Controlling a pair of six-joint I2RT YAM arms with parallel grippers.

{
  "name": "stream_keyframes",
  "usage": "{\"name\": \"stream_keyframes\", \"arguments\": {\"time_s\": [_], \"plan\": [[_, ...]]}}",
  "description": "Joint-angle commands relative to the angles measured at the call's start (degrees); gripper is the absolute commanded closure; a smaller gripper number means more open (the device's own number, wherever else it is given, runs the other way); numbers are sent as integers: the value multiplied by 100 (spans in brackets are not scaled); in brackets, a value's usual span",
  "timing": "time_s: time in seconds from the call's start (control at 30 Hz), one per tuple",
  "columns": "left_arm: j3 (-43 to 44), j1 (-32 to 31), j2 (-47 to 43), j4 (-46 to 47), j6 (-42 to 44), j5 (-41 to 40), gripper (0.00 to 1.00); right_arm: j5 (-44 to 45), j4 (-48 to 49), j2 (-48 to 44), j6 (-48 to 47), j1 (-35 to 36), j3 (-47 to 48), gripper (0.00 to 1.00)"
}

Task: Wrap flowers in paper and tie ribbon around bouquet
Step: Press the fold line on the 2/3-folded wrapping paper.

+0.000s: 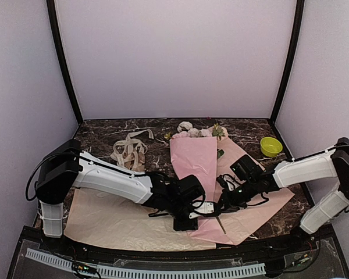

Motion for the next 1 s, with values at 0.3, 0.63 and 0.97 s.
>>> {"name": "stream_keyframes", "arguments": {"time_s": [0.3,0.63,0.97], "plan": [[-226,-11,110,-437,-41,16,69,430,20,488,-130,34,216,99],[-219,-9,114,-444,-39,13,69,-515,831,582,355,112,-28,100],[-188,-19,121,-493,-15,1,68,2000,-1652,-2091,407,-1116,-83,49]]}}
